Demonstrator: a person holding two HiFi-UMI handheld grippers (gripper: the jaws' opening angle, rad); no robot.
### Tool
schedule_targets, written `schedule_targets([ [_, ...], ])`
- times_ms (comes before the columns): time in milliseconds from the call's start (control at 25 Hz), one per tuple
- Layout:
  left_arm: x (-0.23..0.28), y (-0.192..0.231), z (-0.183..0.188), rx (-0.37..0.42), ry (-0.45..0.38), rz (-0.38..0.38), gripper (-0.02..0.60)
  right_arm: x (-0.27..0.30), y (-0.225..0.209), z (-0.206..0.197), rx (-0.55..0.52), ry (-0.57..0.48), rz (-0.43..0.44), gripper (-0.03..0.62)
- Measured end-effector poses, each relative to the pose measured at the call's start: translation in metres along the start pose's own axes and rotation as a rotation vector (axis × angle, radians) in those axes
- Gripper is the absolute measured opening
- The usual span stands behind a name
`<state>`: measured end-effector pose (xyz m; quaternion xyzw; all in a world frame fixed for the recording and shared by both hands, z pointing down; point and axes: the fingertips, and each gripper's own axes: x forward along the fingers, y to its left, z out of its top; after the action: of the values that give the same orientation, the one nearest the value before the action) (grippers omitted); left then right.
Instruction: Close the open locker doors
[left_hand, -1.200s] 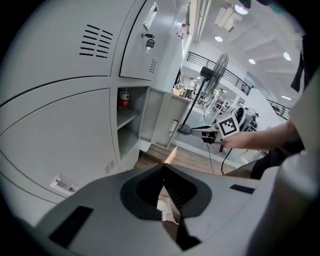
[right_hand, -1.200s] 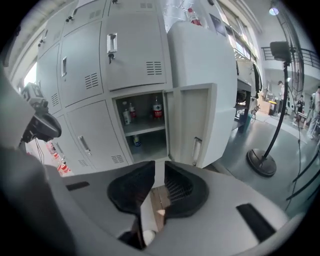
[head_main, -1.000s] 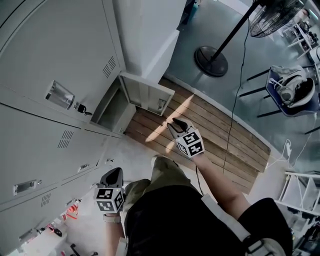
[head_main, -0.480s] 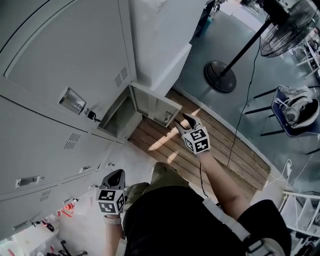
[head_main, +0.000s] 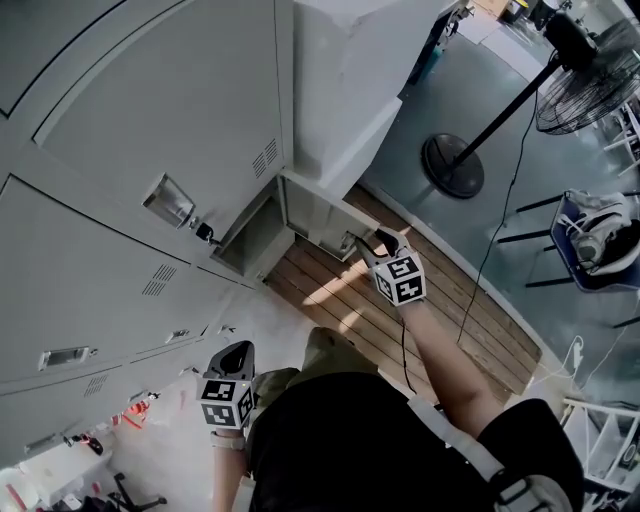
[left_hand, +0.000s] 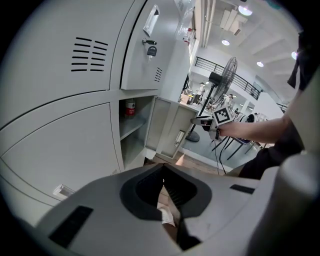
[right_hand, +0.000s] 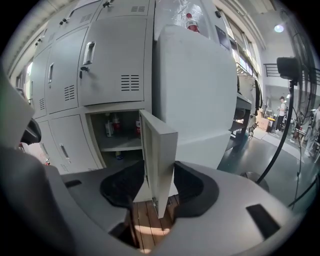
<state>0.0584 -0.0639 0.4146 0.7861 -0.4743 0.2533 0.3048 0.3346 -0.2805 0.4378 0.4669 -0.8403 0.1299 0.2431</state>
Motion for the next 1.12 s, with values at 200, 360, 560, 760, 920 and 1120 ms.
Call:
schedule_targets([
  [200,-0.006,0.011,-0.001,-0.005,-0.002,-0.005,0.009,-0.003,0.011,-0.004,0.000,0.010,-0.008,0.168],
  [360,-0.016,0.021,-0.007,-0.008,0.003,-0.008,0.009,-0.006,0.027,-0.006,0.007,0.013,-0.025,0.154],
  [560,-0.031,0.032,-0.019,-0.005,0.016,-0.019,0.009,-0.011,0.050,-0.008,0.017,0.017,-0.037,0.139],
  [760,-0.047,0.045,-0.029,-0.007,0.017,-0.021,0.009,-0.014,0.078,-0.007,0.013,0.021,-0.033,0.129],
  [920,-0.060,0.057,-0.039,-0.013,0.020,-0.017,0.009,-0.011,0.102,-0.006,0.010,0.023,-0.020,0.123],
  [1120,-0.076,0.073,-0.050,-0.026,0.018,-0.002,0.009,-0.003,0.135,0.000,-0.003,0.022,0.007,0.122],
])
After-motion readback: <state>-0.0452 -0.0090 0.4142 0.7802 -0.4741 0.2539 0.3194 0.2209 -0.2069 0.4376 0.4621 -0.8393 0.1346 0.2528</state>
